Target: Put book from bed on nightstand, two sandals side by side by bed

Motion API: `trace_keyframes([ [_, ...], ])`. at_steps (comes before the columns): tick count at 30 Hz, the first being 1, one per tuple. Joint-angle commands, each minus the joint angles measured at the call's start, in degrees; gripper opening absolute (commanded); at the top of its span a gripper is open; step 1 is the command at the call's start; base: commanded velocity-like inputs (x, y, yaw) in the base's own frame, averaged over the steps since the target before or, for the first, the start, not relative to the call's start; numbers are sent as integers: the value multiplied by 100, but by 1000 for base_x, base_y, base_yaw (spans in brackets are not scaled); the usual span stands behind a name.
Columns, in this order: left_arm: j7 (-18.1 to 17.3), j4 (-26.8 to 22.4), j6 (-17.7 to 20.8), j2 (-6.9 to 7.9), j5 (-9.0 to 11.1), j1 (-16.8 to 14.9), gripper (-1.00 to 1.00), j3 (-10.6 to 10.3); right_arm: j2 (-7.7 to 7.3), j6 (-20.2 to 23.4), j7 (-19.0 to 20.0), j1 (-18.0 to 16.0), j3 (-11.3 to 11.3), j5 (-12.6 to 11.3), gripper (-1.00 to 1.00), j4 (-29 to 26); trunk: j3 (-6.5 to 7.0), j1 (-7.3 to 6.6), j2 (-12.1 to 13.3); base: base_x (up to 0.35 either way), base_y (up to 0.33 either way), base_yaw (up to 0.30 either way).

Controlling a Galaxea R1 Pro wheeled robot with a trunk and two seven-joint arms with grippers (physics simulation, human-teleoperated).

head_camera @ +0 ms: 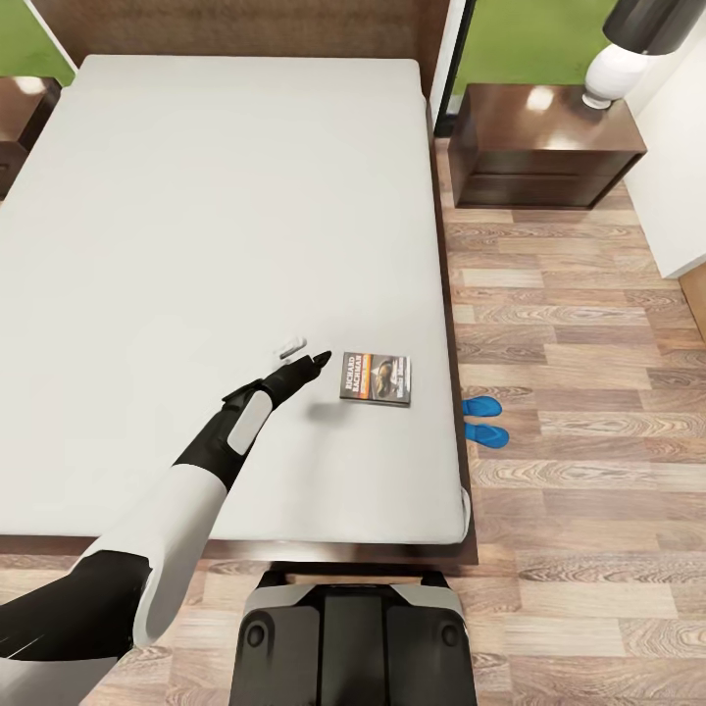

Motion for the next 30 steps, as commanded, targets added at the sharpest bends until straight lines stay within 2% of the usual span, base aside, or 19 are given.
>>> trace_keyframes([
  [1,-3,-5,28,1,40,-1,100,1,-1,-22,-18,-3,-48,59,100,10,-6,3,-8,0,0,0],
  [30,-5,-19,23,-14,40,-10,100,1,-1,-22,-18,-3,-48,64,100,10,-6,3,-8,0,0,0],
])
